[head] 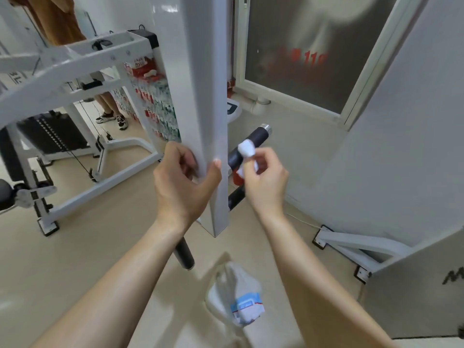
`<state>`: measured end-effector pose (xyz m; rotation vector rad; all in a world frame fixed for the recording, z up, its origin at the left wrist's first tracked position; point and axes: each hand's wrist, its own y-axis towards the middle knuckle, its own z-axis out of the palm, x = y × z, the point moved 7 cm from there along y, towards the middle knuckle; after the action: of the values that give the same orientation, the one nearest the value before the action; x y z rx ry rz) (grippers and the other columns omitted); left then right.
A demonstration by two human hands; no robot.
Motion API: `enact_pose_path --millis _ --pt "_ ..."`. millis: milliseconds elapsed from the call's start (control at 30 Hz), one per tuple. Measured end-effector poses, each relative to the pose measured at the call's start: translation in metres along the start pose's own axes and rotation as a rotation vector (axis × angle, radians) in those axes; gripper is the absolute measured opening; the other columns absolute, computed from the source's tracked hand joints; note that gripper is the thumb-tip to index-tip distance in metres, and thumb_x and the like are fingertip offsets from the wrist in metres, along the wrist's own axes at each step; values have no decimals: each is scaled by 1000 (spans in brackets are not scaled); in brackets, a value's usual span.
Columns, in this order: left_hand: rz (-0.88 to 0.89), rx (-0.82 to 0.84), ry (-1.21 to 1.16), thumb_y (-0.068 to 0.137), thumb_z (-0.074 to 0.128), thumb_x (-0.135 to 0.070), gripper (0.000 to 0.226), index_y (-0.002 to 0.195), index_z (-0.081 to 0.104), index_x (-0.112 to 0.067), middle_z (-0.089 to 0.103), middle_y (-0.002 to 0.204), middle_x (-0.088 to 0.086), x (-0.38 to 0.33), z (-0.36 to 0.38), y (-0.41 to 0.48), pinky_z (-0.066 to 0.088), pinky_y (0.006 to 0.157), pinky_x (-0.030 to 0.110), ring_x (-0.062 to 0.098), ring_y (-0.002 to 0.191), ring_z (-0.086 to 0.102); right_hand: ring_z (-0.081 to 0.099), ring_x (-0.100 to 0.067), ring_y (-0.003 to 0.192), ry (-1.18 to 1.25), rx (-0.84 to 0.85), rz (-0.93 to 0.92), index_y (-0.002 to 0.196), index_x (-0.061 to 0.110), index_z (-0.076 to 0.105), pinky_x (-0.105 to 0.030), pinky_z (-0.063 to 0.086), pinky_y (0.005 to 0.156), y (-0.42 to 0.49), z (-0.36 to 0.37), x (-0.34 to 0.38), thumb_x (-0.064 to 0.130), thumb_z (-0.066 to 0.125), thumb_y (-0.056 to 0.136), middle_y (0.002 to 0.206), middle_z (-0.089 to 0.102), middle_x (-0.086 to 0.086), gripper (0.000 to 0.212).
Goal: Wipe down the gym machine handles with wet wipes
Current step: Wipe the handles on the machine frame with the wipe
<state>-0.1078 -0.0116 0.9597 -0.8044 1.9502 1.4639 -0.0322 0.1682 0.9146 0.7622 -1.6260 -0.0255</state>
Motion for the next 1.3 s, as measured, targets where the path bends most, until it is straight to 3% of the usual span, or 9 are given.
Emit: enact_pose_path --millis 167,333,467,567,667,800,1067,1167,1300 --pt "-3 -5 -7 78 72 -33 39 78 38 -16 41 63 -5 5 -2 6 29 50 13 4 52 37 61 -19 67 14 52 -34 82 21 63 -32 49 64 -17 18 6 12 62 85 69 65 5 9" --pt "15 11 -13 79 74 -30 39 78 37 -16 40 65 -2 7 -2 7 29 51 16 6 53 34 58 6 58 164 -203 375 88 17 59 -13 43 60 41 2 -37 6 59 88 70 62 11 12" --pt "27 24 -19 80 74 -30 39 79 37 -16 41 65 0 8 -1 7 30 50 20 8 54 32 59 -15 57 326 -2 491 77 21 54 -24 50 57 31 28 -42 0 52 88 65 63 -1 23" --pt "34 14 -1 80 75 -30 39 78 38 -16 41 65 -3 10 -2 9 30 51 19 8 54 33 56 -22 68 415 217 445 78 4 60 -42 55 68 -3 49 -40 2 52 83 70 61 -17 10" --pt "40 9 6 80 74 -31 39 78 39 -15 42 65 -4 12 -2 10 30 51 19 8 54 34 50 -26 76 527 395 454 93 -13 57 -41 46 70 -30 58 -42 9 52 84 80 54 -19 24" --pt "56 -1 26 80 73 -33 38 79 39 -16 41 65 -7 11 -3 10 29 51 16 6 54 35 54 -26 80 593 435 482 91 -7 65 -44 52 79 -33 56 -40 10 54 93 82 57 -17 20" --pt "84 6 26 82 73 -30 38 80 37 -18 39 66 -5 9 -2 11 29 50 20 8 55 32 64 -17 69 659 7 690 88 8 70 -24 57 66 14 38 -55 3 58 97 86 69 -7 16" --pt "97 6 43 82 72 -30 36 80 39 -15 40 67 -2 8 -3 12 31 50 25 13 56 34 68 -23 83 770 -151 791 88 12 67 -27 60 74 30 37 -59 3 57 98 91 68 -6 17" --pt "96 -2 47 82 72 -30 36 80 39 -15 40 66 -3 8 -2 12 30 50 21 14 57 36 66 -24 105 965 -137 841 111 3 66 -38 56 95 16 52 -51 2 52 101 115 66 -12 17"
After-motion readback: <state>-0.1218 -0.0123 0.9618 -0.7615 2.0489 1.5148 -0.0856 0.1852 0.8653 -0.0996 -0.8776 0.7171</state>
